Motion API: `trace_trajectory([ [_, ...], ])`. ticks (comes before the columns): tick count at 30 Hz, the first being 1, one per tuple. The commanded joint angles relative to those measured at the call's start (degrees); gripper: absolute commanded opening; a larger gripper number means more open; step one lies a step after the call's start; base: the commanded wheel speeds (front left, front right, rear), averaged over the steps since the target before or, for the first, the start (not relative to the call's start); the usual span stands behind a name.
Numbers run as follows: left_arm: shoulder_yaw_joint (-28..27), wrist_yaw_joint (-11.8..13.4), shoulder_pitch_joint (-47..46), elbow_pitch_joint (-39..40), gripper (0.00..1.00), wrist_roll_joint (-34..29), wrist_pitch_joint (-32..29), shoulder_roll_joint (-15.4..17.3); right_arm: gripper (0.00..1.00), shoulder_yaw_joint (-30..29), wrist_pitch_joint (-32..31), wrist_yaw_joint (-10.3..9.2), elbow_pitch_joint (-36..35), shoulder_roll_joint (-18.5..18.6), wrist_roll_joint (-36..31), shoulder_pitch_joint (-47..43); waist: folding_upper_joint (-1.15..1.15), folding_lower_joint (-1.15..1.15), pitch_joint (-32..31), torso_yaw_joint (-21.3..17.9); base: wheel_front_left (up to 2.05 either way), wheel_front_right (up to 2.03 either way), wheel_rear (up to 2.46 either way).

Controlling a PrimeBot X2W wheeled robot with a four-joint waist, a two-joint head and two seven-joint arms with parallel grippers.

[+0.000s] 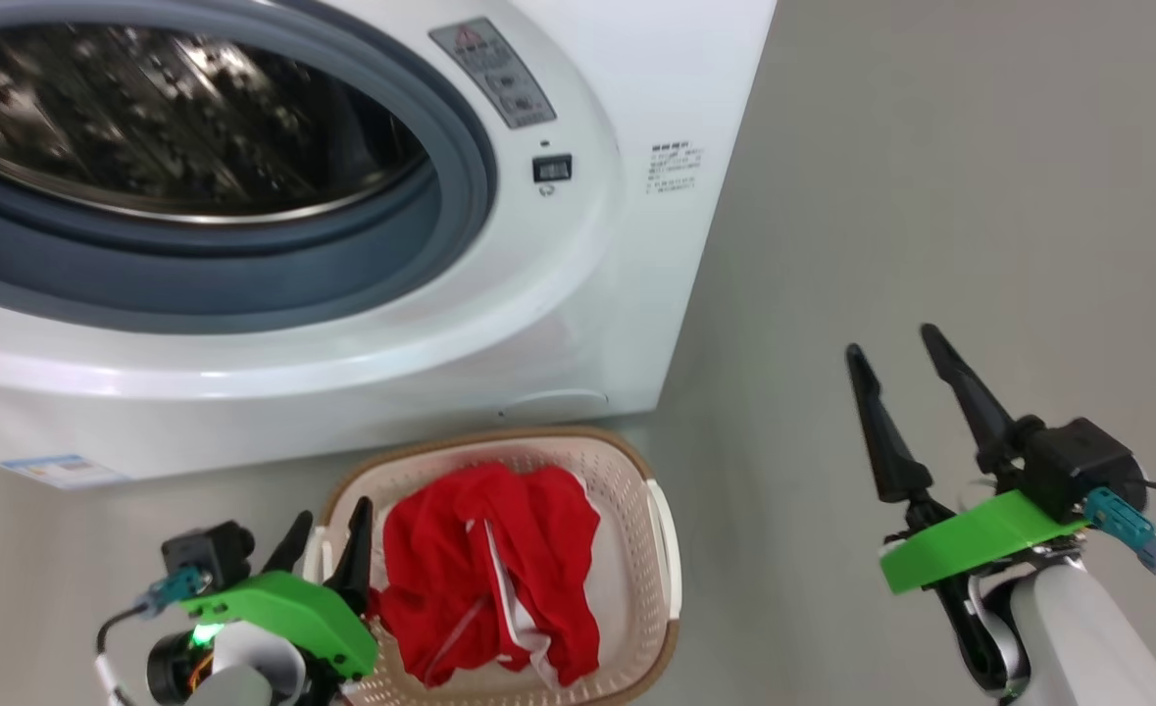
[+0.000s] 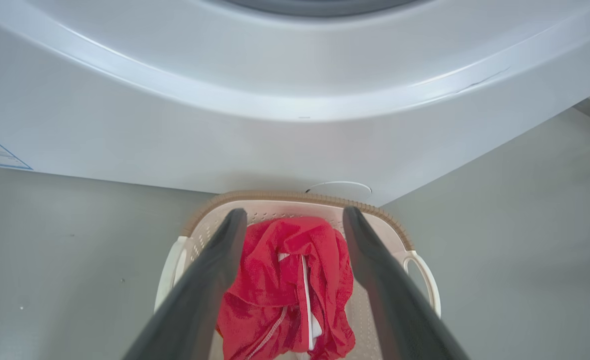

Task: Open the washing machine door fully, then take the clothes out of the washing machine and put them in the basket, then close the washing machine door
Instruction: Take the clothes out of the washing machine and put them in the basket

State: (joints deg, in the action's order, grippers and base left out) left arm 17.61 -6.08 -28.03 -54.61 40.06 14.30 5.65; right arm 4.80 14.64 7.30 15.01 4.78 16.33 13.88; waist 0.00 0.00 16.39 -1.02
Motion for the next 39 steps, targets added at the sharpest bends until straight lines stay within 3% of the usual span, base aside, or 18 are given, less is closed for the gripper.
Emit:
trace_trajectory([
  [1,-3.17,0.47,1.9,2.79,1.0,-1.06,0.69,1.59,1.0,0.52,0.36,0.19,-1.0,-0.13,-0.59,-1.13,0.0,0.0,-4.17,1.46,0.0,0.0,0.0],
  [14,-14.49,-0.27,13.73,24.07,1.0,-12.31,0.69,0.56,1.0,-1.17,0.36,0.19,-0.66,-0.64,-1.25,-4.82,0.0,0.0,-10.86,1.4,0.0,0.0,0.0],
  [24,-18.72,-1.04,22.58,37.3,1.0,-17.93,0.7,-0.67,1.0,-2.23,0.36,0.19,-2.22,-0.4,-1.17,-8.17,0.0,0.0,-15.2,0.66,0.0,0.0,0.0],
  [39,-23.21,-1.06,30.14,45.97,1.0,-22.71,0.7,-1.17,1.0,-2.49,0.36,0.19,-4.03,-0.06,-0.63,-10.94,0.0,0.0,-17.45,-0.48,0.0,0.0,0.0],
])
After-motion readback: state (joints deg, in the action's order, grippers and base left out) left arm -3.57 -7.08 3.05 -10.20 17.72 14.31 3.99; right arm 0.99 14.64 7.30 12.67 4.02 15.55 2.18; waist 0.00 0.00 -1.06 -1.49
